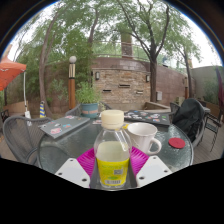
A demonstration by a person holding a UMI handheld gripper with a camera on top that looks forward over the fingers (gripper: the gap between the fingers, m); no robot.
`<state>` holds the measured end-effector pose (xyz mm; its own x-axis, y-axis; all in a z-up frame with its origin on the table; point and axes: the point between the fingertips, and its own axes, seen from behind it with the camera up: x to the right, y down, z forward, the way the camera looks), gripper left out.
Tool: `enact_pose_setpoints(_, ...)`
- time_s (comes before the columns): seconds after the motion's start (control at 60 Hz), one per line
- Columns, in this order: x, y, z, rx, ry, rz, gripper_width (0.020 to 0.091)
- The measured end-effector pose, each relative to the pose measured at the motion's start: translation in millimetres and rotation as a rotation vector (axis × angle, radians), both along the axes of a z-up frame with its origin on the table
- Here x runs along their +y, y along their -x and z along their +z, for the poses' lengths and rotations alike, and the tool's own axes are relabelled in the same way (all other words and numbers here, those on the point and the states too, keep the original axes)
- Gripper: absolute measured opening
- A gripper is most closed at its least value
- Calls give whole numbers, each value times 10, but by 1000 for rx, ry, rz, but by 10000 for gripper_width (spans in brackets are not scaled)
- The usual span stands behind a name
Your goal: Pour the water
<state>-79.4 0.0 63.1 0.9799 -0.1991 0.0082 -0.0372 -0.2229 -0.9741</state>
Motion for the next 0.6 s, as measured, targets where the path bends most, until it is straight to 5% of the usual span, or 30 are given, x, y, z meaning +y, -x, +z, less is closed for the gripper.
enact_pose_setpoints(0.317,204,180,4,44,68,120,373)
enact_pose_setpoints(0.5,641,448,988,538,-88,209,376)
enact_pose_setpoints(0.6,729,364,1253,1062,-142,174,374)
